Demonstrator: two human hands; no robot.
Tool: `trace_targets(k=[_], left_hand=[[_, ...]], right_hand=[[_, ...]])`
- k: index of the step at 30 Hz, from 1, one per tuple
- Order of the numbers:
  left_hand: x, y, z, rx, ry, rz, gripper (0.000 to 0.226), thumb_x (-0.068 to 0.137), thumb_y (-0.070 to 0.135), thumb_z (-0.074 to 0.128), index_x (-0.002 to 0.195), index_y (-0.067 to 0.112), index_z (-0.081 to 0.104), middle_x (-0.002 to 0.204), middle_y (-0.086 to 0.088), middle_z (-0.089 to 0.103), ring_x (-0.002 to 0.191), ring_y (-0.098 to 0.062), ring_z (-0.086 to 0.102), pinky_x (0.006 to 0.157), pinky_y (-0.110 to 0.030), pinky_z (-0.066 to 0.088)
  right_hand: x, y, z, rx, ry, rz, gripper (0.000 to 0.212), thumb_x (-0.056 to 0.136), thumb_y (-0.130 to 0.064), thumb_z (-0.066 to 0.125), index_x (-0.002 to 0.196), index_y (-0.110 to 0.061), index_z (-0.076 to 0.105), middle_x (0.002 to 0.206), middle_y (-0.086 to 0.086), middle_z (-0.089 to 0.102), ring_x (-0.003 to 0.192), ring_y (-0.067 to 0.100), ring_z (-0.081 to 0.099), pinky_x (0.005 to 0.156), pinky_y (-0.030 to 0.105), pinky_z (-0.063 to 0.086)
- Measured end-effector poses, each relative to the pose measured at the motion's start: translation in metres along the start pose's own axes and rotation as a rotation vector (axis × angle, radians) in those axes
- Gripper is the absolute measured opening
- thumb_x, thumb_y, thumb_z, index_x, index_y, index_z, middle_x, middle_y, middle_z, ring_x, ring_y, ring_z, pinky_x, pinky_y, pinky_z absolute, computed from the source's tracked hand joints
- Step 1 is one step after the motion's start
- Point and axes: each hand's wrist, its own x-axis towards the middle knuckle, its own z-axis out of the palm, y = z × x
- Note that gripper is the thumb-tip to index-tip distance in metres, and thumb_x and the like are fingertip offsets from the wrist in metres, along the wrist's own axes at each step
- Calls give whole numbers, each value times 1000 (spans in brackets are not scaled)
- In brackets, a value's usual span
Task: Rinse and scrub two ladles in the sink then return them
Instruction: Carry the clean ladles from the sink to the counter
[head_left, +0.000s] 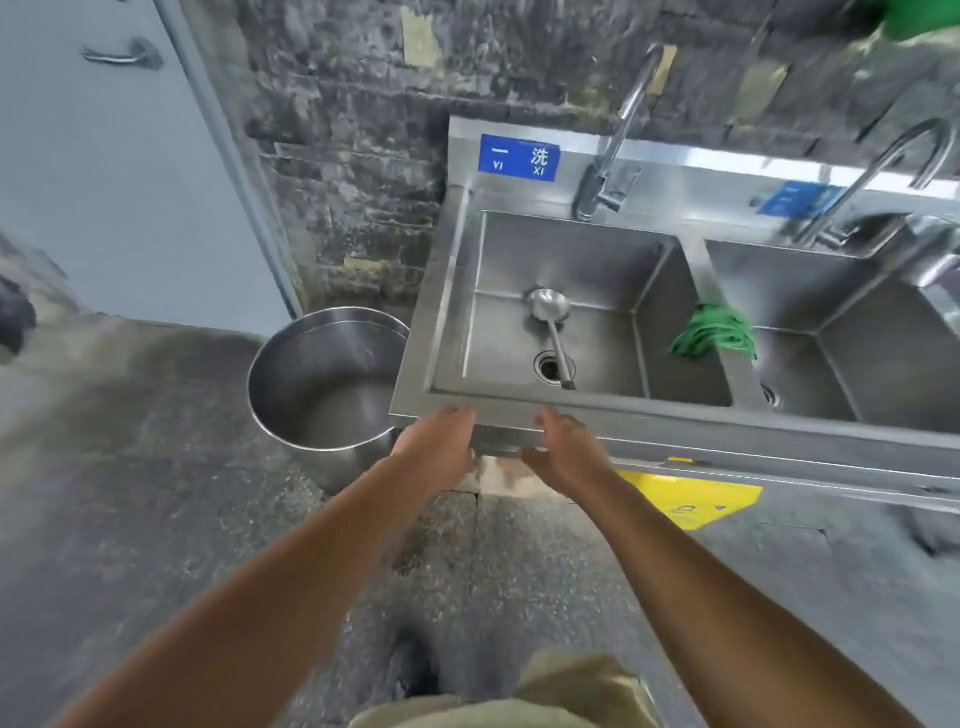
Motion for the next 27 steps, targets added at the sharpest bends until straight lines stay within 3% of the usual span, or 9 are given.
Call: trace_targets(k=[4,8,11,16,21,24,27], left_hand=[[76,23,-10,-30,-34,77,18,92,18,60,107,15,50,112,-8,60,100,-31,62,83,-42,53],[155,48,-8,-31,-93,105,15,91,16,59,102,12,50,107,-10,59,98,-31,61,76,-38,46],[222,59,1,-80,-114,38,14,87,17,57,96,15,47,107,-11,59,101,-34,61,81,-40,48],[298,85,20,-350,-203,-261,43,88,27,63,128,14,52,123,-6,63,110,-26,61,93,-34,49],[356,98,58,-578,-286,-475,60,85,29,73,138,16,48,137,-5,54,117,-19,57,97,-29,45],[381,99,81,-573,-382,-508,76,85,33,73,150,19,36,150,-3,40,132,-20,46,108,-35,41],[404,97,101,-726,-443,-651,95,77,38,79,154,19,27,157,-5,34,137,-25,43,110,-43,43]], right_hand=[[52,27,-29,121,28,103,48,85,-29,67,128,-13,54,125,11,63,111,29,60,91,34,48],[124,66,-58,100,26,161,27,83,-30,65,105,-18,55,112,11,67,101,31,62,79,34,47],[194,101,-77,69,-9,153,33,85,-26,61,116,-16,56,112,11,66,105,33,62,82,35,50],[288,159,-88,214,-142,258,44,85,-33,64,124,-17,55,116,9,65,103,28,63,83,33,53],[369,201,-59,386,-286,365,54,83,-32,69,131,-14,50,119,10,62,101,25,62,73,28,45],[405,219,-33,573,-375,479,54,82,-22,73,129,-10,49,113,15,65,85,23,62,73,38,54],[434,229,-19,758,-467,558,51,87,-25,74,129,-16,46,116,15,66,92,23,66,75,37,56]])
